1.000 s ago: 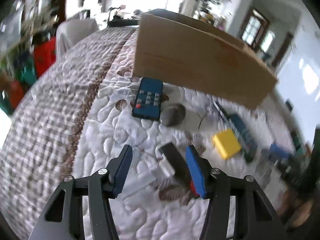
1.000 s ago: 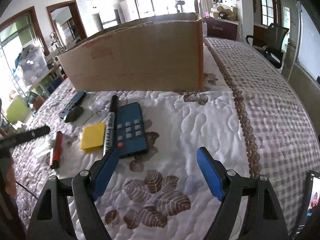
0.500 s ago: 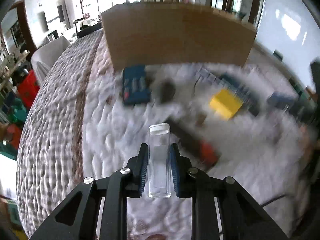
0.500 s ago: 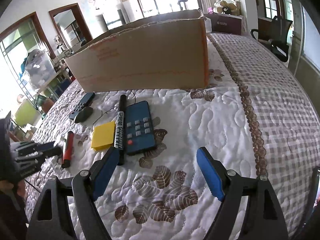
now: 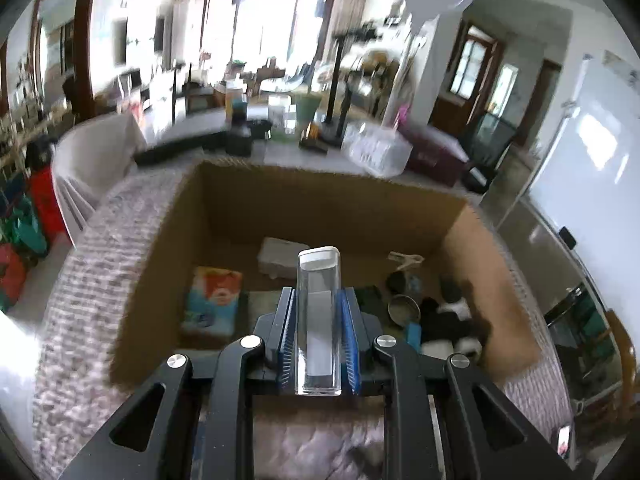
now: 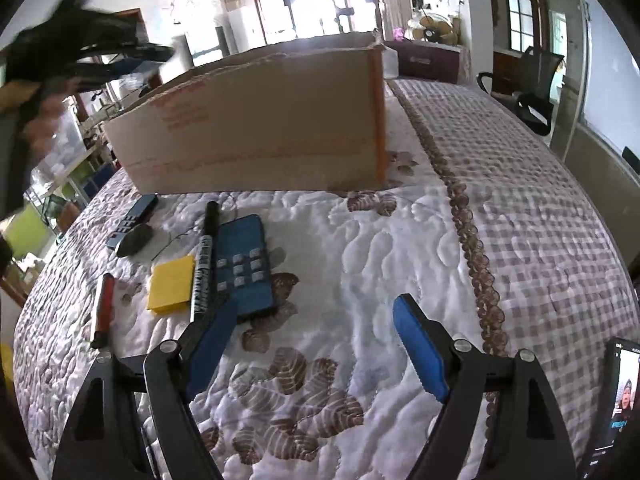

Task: Organize objects
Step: 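Lower the clear plastic box into the box and open the left gripper, then grasp the blue remote control with the right gripper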

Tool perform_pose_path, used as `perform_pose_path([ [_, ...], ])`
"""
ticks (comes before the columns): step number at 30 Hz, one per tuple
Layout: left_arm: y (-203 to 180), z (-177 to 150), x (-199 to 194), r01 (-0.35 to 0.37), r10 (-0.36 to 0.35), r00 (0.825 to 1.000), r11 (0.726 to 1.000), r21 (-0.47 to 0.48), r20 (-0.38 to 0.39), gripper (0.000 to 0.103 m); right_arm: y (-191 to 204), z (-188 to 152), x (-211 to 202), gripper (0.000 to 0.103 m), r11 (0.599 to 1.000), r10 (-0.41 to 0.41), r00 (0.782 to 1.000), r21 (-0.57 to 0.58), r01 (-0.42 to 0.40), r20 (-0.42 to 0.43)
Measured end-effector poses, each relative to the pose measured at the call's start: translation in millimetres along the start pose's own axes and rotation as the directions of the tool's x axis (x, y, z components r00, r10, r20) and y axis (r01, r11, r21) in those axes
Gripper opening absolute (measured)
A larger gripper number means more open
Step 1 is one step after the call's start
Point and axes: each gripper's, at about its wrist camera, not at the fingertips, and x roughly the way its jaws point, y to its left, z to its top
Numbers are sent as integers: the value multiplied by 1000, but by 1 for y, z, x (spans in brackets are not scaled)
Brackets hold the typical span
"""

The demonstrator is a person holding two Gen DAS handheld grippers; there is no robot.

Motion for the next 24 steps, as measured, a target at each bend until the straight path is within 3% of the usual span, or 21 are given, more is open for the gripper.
perform_pose_path([
  [5,-16,7,56,-59,59,993,998,-1,-100,21,-7,1,1,103,1000,-1,1000,26,1,-3],
  [7,-22,5,65,-48,48,993,999,-1,-108,21,-7,1,1,103,1000,1,1000,26,-1,-6],
  [9,-26,3,60,4,-4,996,1000,-5,-84,29,-6,1,2,103,1000,1,1000,22,-1,-11],
  [11,-28,-1,43,54,-54,998,998,-17,-21,44,-5,1,3,103,1000,3,1000,22,-3,-14],
  [18,-17,-30,-38,135,-133,988,991,-12,80,58,-11,1,3,103,999,6,1000,43,-6,-12],
  [24,3,-98,-102,98,-99,992,995,17,74,74,-4,-1,3,103,1000,28,999,5,-28,-18],
])
